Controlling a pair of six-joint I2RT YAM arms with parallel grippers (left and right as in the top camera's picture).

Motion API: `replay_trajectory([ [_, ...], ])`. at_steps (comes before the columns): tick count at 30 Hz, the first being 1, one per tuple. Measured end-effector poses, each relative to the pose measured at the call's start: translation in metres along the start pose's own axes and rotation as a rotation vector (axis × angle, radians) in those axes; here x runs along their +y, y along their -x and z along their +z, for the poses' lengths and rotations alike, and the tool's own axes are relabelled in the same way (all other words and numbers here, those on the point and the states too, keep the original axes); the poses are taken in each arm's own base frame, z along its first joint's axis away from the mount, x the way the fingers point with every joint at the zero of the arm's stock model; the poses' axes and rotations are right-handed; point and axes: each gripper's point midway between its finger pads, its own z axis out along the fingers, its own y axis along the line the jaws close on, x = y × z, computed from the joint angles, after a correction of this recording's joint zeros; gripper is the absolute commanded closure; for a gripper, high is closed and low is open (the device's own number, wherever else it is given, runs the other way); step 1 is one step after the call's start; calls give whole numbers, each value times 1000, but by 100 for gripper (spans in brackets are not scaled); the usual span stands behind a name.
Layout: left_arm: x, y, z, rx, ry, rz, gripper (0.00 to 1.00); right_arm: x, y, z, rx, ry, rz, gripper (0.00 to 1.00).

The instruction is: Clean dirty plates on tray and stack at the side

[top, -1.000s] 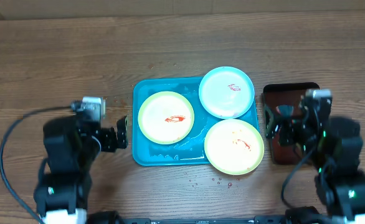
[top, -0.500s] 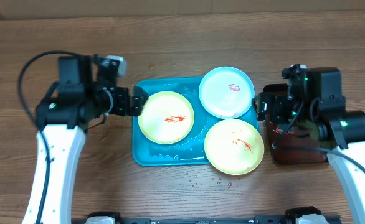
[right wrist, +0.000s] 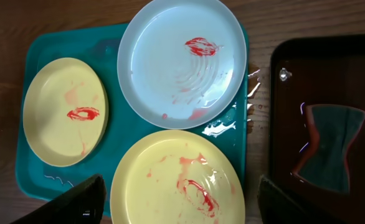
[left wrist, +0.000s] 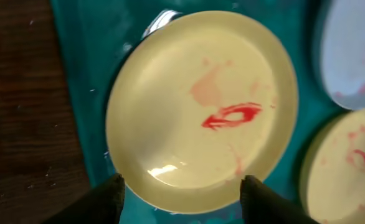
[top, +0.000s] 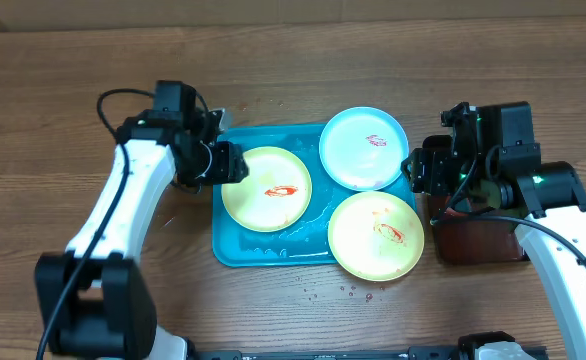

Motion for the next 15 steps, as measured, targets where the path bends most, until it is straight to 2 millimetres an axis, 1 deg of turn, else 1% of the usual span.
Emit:
replay_trajectory([
  [2, 12, 0, 15, 25, 53, -66, 52, -3, 0, 0, 1, -17, 1, 21],
  [4, 21, 0, 26, 39, 93, -108, 52, -6, -2, 0, 6, -32, 3, 21],
  [8, 34, -2, 37, 58, 175, -161, 48, -8, -2, 0, 5, -46, 3, 21],
  [11, 42, 1, 45, 49, 221, -150, 47, -9, -2, 0, 5, -53, 4, 21],
  [15, 48, 1, 58, 66, 252, -134, 53, -9, -2, 0, 5, -53, 4, 21],
])
